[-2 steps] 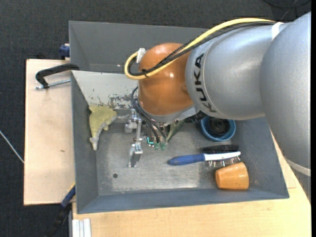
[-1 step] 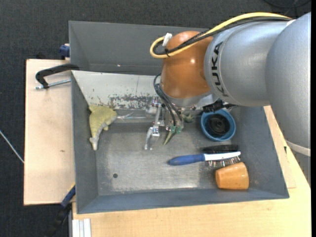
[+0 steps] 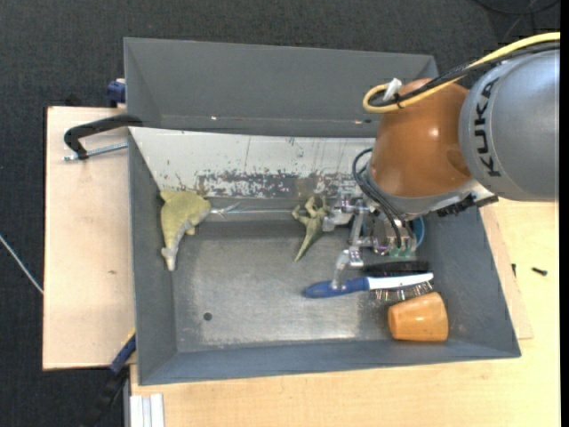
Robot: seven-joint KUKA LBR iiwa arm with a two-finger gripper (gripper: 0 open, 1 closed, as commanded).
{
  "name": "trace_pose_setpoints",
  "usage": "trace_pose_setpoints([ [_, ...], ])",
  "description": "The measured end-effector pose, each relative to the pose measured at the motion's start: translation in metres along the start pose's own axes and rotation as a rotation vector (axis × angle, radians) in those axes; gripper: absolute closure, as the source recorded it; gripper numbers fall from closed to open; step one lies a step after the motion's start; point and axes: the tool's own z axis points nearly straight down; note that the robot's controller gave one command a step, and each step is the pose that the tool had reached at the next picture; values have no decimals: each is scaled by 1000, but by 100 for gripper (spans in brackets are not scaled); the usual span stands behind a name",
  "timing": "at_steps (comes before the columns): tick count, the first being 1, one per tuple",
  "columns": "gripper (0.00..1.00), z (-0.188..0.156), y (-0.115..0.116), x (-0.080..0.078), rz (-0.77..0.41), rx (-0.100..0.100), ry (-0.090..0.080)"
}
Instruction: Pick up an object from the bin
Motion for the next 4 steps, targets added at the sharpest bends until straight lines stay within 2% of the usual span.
trace_pose_setpoints([
  [1, 0, 68, -45, 28, -179, -3, 2],
  [2, 100, 67, -43, 27, -181, -5, -2],
  [3, 100, -49, -20, 28, -163, -4, -15],
  [4, 100, -110, -44, 42, -411, -1, -13],
])
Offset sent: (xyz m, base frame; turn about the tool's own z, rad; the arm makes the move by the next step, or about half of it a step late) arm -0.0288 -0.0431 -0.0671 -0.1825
